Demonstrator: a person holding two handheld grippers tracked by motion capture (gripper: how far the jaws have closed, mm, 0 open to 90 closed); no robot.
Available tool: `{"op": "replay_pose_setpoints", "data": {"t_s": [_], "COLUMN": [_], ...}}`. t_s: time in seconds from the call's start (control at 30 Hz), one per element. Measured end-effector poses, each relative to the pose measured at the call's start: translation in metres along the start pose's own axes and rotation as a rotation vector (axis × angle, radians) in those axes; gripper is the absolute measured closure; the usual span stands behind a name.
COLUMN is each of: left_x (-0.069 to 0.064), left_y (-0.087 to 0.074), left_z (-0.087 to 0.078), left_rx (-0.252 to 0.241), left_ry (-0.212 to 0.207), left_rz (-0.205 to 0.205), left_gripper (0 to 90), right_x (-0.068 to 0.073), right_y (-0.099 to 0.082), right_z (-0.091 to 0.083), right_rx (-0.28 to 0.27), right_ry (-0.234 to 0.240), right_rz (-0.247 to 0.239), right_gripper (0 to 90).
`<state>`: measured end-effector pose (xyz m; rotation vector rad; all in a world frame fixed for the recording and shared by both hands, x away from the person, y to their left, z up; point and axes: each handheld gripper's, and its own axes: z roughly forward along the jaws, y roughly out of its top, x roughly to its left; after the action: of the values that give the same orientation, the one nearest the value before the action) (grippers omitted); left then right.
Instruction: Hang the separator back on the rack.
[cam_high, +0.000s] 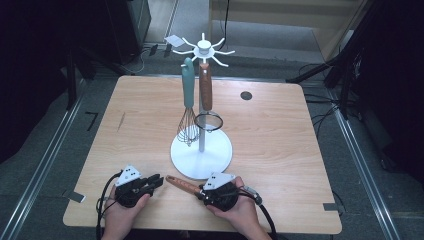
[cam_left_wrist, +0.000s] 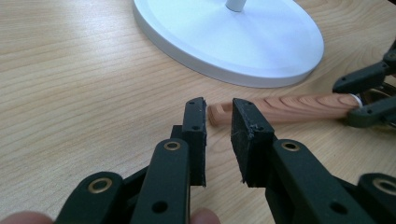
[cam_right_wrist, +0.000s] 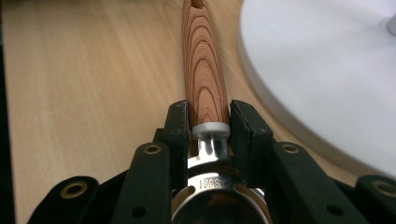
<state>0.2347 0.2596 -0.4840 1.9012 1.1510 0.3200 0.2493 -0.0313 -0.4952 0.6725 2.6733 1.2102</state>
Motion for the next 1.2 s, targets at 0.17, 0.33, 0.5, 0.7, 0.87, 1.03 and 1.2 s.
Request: {"op": "replay_pose_setpoints", "data": {"t_s": [0.17,0.33,0.5,0.7,0.87,1.03,1.2], "left_x": [-0.003,-0.008,-0.011,-0.012,-0.014,-0.018,-0.023], "left_y": [-0.001,-0.001,-0.003,-0.003,-0.003,-0.003,-0.003], "left_z": [0.004,0.010,0.012,0.013,0.012,0.014,0.017], "left_rx": [0.025,0.073,0.095,0.105,0.109,0.110,0.109], "left_ry": [0.015,0.012,0.003,-0.011,-0.016,-0.024,-0.035], "left_rz": [0.001,0.007,0.014,0.022,0.028,0.035,0.037], "left_gripper": [81.3,85.2,85.4,84.6,84.2,83.7,83.3], "right_x": [0.006,0.008,0.003,-0.001,0.003,0.005,0.000], "right_y": [-0.007,-0.012,-0.010,-0.003,0.002,-0.001,-0.004], "right_z": [-0.004,-0.009,-0.015,-0.018,-0.020,-0.021,-0.022], "right_rx": [-0.011,-0.017,-0.032,0.039,0.122,0.159,0.157], "right_ry": [0.032,0.056,0.088,0.129,0.103,0.069,0.055], "right_rz": [-0.021,-0.025,0.032,0.022,-0.022,-0.062,-0.077], "right_gripper": [70.3,64.5,57.8,65.8,65.2,64.7,68.1]}}
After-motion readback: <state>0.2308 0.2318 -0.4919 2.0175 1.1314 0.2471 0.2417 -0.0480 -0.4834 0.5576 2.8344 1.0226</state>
